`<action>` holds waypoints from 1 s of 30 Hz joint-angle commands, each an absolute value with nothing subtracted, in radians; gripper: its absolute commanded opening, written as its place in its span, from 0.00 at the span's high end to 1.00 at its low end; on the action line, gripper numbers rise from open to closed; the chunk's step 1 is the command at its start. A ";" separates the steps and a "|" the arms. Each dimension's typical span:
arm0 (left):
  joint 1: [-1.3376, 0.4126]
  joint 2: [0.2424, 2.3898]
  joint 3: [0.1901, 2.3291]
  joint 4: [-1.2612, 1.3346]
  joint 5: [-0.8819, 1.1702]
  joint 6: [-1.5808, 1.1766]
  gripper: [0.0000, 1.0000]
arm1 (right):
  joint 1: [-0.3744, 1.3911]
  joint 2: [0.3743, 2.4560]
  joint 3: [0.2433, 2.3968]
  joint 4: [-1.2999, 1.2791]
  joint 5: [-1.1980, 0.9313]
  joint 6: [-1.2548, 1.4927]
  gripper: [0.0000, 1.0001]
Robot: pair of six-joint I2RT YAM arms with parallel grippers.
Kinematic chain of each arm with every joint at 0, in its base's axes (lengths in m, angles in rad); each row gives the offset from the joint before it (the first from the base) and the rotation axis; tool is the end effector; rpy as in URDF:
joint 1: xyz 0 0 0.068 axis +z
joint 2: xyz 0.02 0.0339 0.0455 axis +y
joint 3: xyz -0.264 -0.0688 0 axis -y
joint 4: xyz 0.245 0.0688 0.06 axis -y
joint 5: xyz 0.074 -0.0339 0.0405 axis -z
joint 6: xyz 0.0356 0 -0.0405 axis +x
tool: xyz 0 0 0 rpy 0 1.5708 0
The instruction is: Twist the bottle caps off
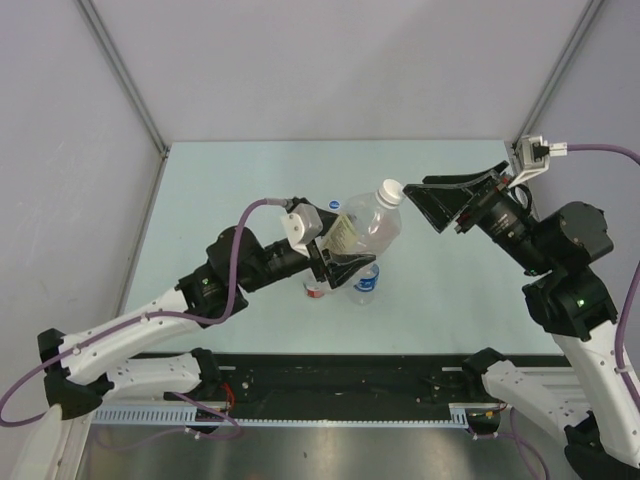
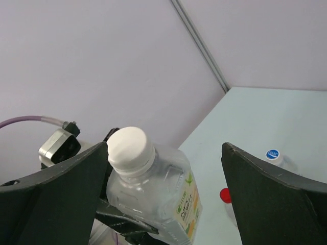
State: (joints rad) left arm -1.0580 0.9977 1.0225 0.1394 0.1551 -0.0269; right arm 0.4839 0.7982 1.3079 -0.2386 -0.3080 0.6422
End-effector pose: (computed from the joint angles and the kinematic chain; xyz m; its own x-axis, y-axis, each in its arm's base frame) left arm 0.1071 -0.2014 0.4192 0.0550 -0.1518 -0.9869 0.9375 0.3480 -0.0013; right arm 0.1050 0.0674 0.5034 -0.2306 0.5236 -0.8202 -0.7040 0.4920 0.5121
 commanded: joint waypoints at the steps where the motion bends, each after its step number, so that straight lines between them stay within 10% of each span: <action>1: -1.089 1.006 1.017 0.179 0.058 0.051 1.00 | 0.525 0.808 1.345 -0.244 -0.221 0.657 0.05; 30: -1.092 1.034 1.015 0.179 0.091 0.044 1.00 | 0.657 0.850 1.365 -0.295 -0.167 0.543 0.24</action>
State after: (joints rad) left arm -1.0863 1.0344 1.0134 0.1394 0.0818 0.0273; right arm 0.6476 0.8600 1.3190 -0.2981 -0.1871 0.5789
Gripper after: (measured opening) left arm 0.756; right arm 0.766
